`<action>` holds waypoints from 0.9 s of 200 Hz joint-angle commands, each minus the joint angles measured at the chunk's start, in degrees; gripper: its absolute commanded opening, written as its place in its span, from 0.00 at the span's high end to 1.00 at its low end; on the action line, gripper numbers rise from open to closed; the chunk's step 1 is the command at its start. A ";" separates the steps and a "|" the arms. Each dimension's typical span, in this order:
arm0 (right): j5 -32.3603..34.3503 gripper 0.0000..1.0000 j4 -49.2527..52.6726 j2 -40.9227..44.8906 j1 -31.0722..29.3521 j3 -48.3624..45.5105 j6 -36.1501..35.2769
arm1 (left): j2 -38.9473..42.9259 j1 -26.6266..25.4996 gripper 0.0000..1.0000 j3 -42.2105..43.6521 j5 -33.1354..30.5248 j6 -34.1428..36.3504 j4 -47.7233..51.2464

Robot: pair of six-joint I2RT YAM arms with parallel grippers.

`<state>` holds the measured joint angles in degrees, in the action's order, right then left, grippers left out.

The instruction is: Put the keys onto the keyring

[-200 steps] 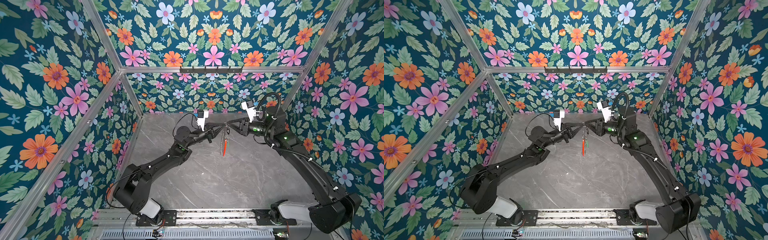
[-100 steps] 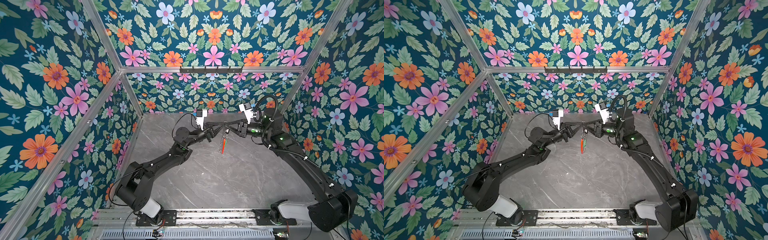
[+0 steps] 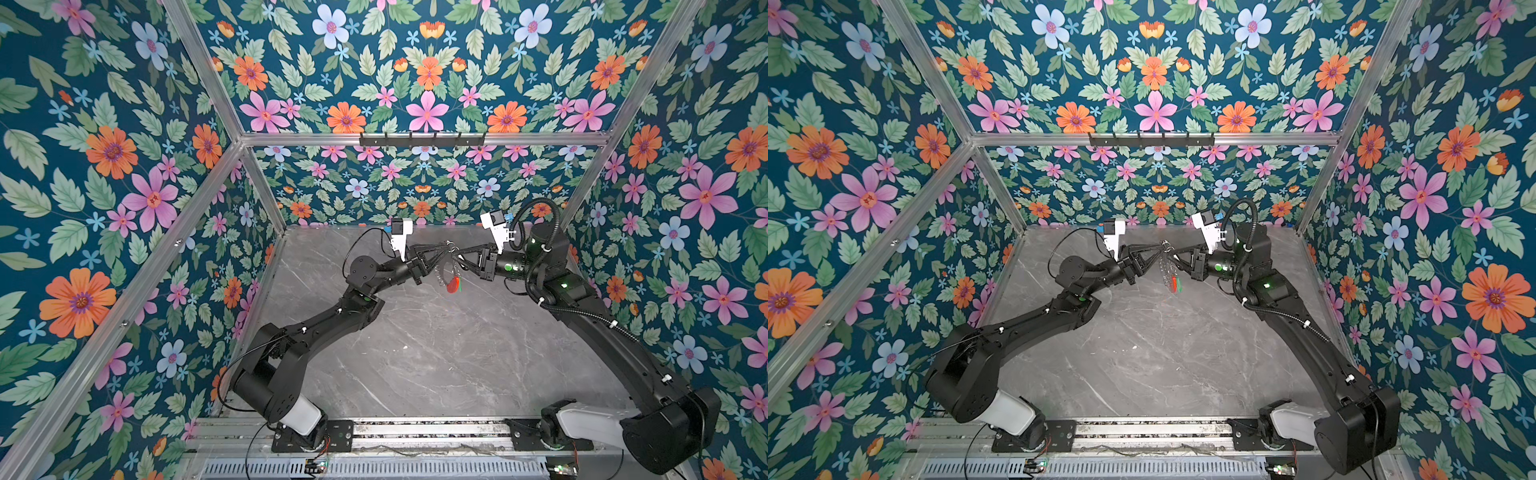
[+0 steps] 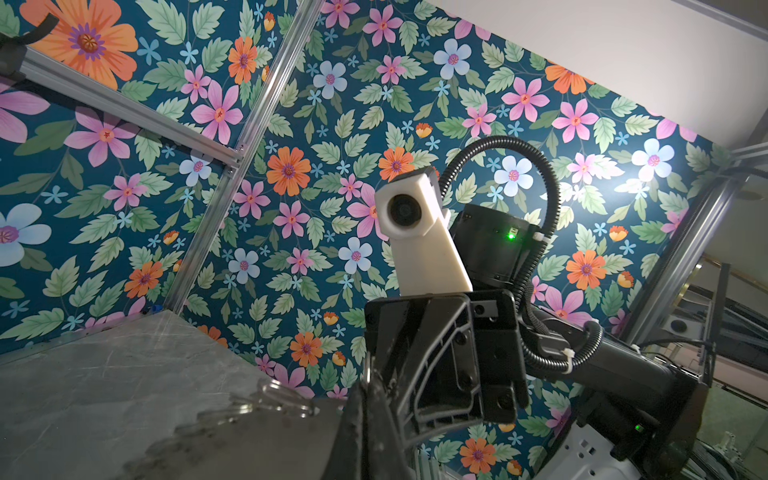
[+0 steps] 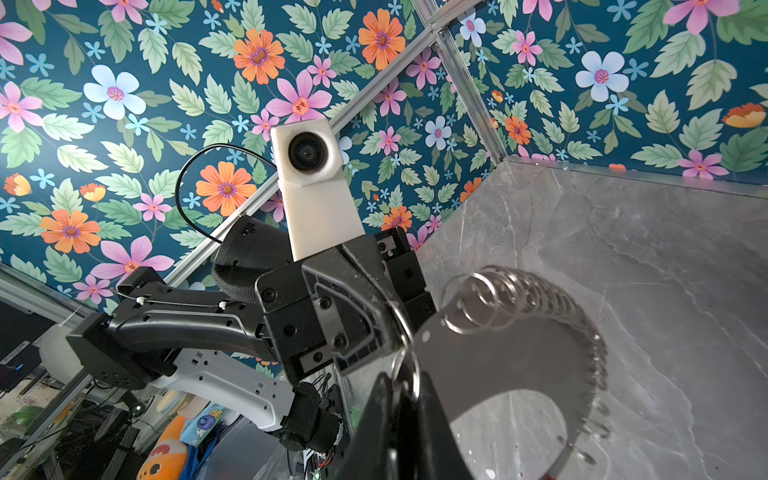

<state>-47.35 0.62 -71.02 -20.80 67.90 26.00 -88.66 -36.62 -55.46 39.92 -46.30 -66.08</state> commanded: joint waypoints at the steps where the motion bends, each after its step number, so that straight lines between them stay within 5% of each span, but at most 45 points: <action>1: 0.61 0.83 -0.81 0.35 -0.03 -0.10 0.49 | 0.30 0.10 1.00 -0.22 0.07 -0.09 -4.84; 31: 2.07 0.69 1.11 1.41 0.55 -0.14 -0.71 | 0.33 0.07 1.00 -0.34 0.33 -0.14 -4.84; 126: -0.01 0.70 -1.34 -1.75 2.25 3.66 2.37 | 0.73 0.06 1.00 -0.26 0.94 -0.18 -4.58; 180: 0.03 0.89 -2.35 -1.64 2.25 2.14 3.26 | 0.60 0.06 1.00 -0.68 1.04 -0.11 -4.49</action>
<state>-47.29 0.54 -73.06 -18.46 70.96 28.32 -88.44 -36.49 -55.46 40.27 -46.33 -67.22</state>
